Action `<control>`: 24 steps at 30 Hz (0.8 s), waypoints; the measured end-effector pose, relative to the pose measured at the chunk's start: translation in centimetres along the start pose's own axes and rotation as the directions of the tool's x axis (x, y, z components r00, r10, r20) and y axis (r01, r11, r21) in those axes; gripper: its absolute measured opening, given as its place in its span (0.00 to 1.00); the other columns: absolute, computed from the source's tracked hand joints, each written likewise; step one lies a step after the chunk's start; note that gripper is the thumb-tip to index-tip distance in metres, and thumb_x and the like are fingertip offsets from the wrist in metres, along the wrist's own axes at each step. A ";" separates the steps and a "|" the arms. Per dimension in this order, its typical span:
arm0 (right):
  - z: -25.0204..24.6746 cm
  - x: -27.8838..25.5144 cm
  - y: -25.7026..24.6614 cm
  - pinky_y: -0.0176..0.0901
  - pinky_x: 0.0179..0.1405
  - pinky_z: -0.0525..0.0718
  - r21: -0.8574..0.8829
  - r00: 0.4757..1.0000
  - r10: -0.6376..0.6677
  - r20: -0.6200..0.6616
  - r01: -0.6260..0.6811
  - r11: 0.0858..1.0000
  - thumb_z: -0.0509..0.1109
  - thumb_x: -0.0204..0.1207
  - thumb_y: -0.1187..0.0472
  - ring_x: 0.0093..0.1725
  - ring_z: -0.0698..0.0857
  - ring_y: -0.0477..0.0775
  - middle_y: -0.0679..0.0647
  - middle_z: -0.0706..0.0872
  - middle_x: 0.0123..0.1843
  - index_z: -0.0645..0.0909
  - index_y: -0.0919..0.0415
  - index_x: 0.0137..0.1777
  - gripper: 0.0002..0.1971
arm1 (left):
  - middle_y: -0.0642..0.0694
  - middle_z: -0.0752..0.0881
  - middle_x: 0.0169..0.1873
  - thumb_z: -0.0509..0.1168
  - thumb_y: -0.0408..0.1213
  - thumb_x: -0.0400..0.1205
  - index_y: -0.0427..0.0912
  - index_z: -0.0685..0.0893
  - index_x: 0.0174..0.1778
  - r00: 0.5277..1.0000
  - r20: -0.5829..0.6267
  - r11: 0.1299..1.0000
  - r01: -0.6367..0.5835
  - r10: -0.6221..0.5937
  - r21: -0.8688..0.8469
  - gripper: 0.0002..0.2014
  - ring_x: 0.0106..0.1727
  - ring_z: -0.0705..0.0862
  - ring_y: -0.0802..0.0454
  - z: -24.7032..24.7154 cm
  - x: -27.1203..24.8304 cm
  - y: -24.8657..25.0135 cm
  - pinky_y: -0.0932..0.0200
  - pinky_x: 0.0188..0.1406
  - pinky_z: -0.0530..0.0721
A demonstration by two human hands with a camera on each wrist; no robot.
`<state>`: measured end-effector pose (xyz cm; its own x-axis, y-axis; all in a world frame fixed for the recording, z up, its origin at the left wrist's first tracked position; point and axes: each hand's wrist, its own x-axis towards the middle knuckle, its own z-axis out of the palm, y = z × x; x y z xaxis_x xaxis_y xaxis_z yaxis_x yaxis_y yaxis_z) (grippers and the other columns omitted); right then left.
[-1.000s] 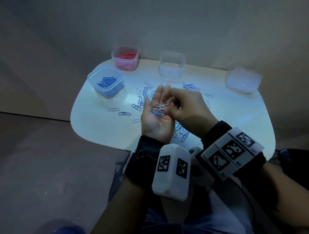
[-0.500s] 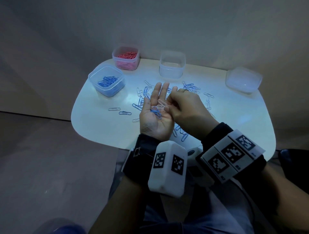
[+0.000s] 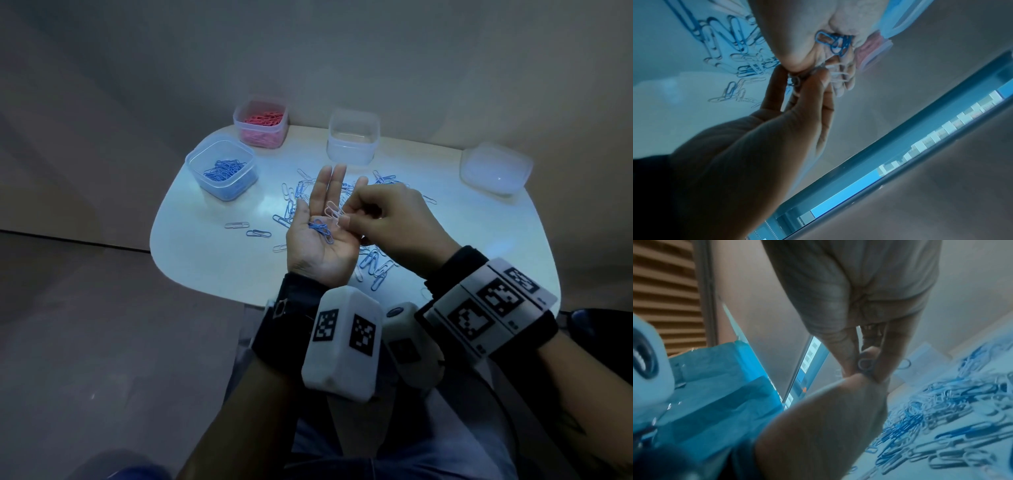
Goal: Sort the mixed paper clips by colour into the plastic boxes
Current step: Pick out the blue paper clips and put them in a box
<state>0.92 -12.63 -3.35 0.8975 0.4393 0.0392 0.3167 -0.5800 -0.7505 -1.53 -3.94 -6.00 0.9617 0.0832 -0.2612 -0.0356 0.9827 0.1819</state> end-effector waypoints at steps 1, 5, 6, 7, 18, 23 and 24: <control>0.0 -0.1 0.0 0.57 0.51 0.84 0.061 1.000 0.028 -0.010 -0.028 0.998 0.72 0.72 0.66 0.41 0.84 0.64 0.60 0.83 0.34 0.84 0.67 0.41 0.03 | 0.41 0.72 0.75 0.37 0.48 0.88 0.36 0.80 0.52 1.000 -0.006 1.000 0.001 -0.002 -0.026 0.28 0.76 0.68 0.35 0.0 -0.1 0.0 0.45 0.48 0.77; 0.1 -0.1 0.0 0.44 0.32 0.84 0.317 0.989 0.142 0.028 -0.143 0.938 0.71 0.74 0.66 0.33 0.80 0.54 0.64 0.79 0.33 0.80 0.65 0.37 0.06 | 0.43 0.83 0.60 0.36 0.47 0.89 0.34 0.81 0.50 0.999 -0.034 0.997 0.011 -0.014 -0.079 0.30 0.70 0.76 0.43 -0.3 -0.3 -0.2 0.53 0.34 0.87; 0.1 0.0 0.1 0.41 0.28 0.83 0.381 0.986 0.161 0.043 -0.166 0.910 0.70 0.75 0.66 0.31 0.78 0.51 0.61 0.77 0.31 0.79 0.64 0.36 0.07 | 0.43 0.83 0.58 0.37 0.47 0.89 0.32 0.81 0.50 0.999 -0.038 0.994 0.009 -0.013 -0.113 0.30 0.66 0.78 0.44 -0.4 -0.2 -0.2 0.52 0.35 0.88; 0.0 0.0 0.2 0.36 0.26 0.82 0.442 0.982 0.180 0.055 -0.185 0.878 0.70 0.76 0.67 0.28 0.77 0.47 0.58 0.76 0.30 0.78 0.64 0.36 0.07 | 0.40 0.84 0.56 0.37 0.46 0.89 0.31 0.81 0.50 0.999 -0.039 0.989 0.002 -0.008 -0.149 0.30 0.65 0.79 0.44 -0.6 0.0 -0.2 0.46 0.39 0.86; -2.1 1.8 3.0 0.40 0.36 0.84 -0.026 0.966 0.228 -0.122 -0.232 0.972 0.72 0.74 0.64 0.31 0.77 0.47 0.48 0.78 0.29 0.87 0.66 0.47 0.06 | 0.39 0.73 0.74 0.36 0.47 0.89 0.34 0.81 0.50 0.996 -0.087 0.999 -0.016 0.011 -0.052 0.30 0.77 0.69 0.42 -1.4 0.3 0.4 0.46 0.64 0.69; 0.2 -0.2 1.8 0.37 0.33 0.76 -0.016 0.991 0.129 -0.040 -0.129 0.991 0.75 0.72 0.58 0.31 0.76 0.49 0.51 0.78 0.25 0.85 0.67 0.38 0.10 | 0.37 0.73 0.74 0.37 0.46 0.89 0.32 0.81 0.50 0.993 -0.113 0.996 -0.033 0.024 -0.078 0.29 0.77 0.69 0.42 -1.4 0.6 0.3 0.47 0.70 0.67; 0.5 -0.3 1.7 0.33 0.31 0.72 -0.042 0.991 0.134 -0.019 -0.135 0.990 0.75 0.71 0.58 0.31 0.76 0.49 0.50 0.77 0.26 0.83 0.66 0.37 0.10 | 0.38 0.73 0.74 0.37 0.46 0.89 0.32 0.81 0.50 0.993 -0.116 0.997 -0.029 0.021 -0.067 0.29 0.77 0.70 0.42 -1.5 0.6 0.2 0.48 0.68 0.68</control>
<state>1.10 -13.45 -4.97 0.9373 0.3449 -0.0494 0.2056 -0.6621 -0.7206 -1.34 -3.40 -7.50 0.9227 0.1223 -0.3657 -0.0816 0.9888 0.1250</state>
